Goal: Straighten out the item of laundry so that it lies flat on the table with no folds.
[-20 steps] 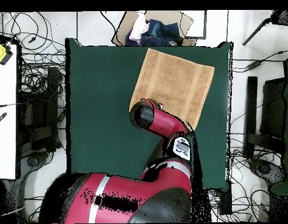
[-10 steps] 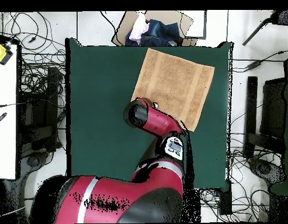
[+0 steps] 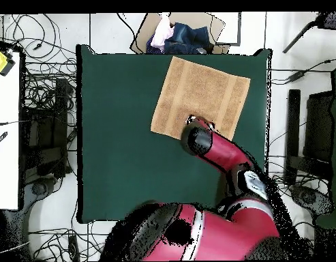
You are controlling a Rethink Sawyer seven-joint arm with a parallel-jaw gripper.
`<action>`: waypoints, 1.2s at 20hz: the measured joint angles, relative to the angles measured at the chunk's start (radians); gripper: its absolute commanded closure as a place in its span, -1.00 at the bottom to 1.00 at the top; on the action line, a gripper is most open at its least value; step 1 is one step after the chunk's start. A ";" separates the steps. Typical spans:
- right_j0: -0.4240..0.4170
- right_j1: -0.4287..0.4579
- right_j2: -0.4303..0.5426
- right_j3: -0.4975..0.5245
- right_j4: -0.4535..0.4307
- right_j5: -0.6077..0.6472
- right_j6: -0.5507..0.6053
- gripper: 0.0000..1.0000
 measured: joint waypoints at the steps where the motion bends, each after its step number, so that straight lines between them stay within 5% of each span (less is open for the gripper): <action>1: -0.041 0.004 0.015 0.000 -0.031 -0.033 0.000 -1.00; 7: -0.132 0.036 0.033 0.001 -0.099 -0.158 0.000 -1.00; 24: -0.116 0.045 0.033 0.001 -0.099 -0.176 0.000 -1.00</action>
